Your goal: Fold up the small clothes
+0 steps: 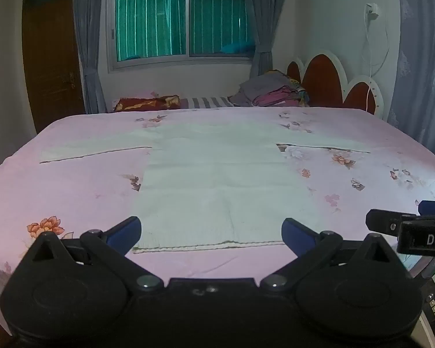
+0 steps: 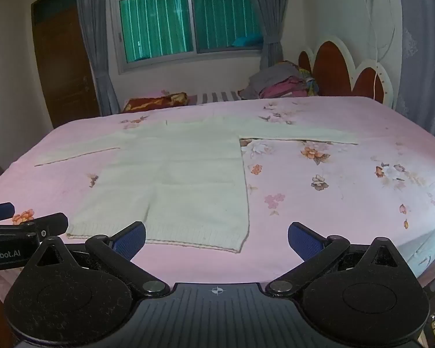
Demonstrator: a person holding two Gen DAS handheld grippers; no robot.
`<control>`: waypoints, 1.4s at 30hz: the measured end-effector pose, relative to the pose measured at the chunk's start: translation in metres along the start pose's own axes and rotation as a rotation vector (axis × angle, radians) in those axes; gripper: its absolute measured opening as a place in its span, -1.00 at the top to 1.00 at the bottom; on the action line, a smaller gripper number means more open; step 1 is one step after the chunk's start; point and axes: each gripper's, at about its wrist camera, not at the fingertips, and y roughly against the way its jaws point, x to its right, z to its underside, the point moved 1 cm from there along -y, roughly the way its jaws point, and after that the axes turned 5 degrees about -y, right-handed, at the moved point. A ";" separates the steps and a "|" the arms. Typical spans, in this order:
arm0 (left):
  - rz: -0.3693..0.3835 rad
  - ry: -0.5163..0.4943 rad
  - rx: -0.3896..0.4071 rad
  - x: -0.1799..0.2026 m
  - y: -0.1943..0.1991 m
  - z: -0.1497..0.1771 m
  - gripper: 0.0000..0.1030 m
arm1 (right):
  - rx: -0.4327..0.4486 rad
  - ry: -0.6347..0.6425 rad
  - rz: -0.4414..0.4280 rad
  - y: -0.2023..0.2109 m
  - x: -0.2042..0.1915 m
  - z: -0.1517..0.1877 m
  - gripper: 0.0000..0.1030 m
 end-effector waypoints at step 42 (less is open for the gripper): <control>-0.004 0.020 -0.008 -0.007 0.010 0.000 -0.99 | 0.003 0.006 -0.004 -0.008 -0.003 -0.004 -1.00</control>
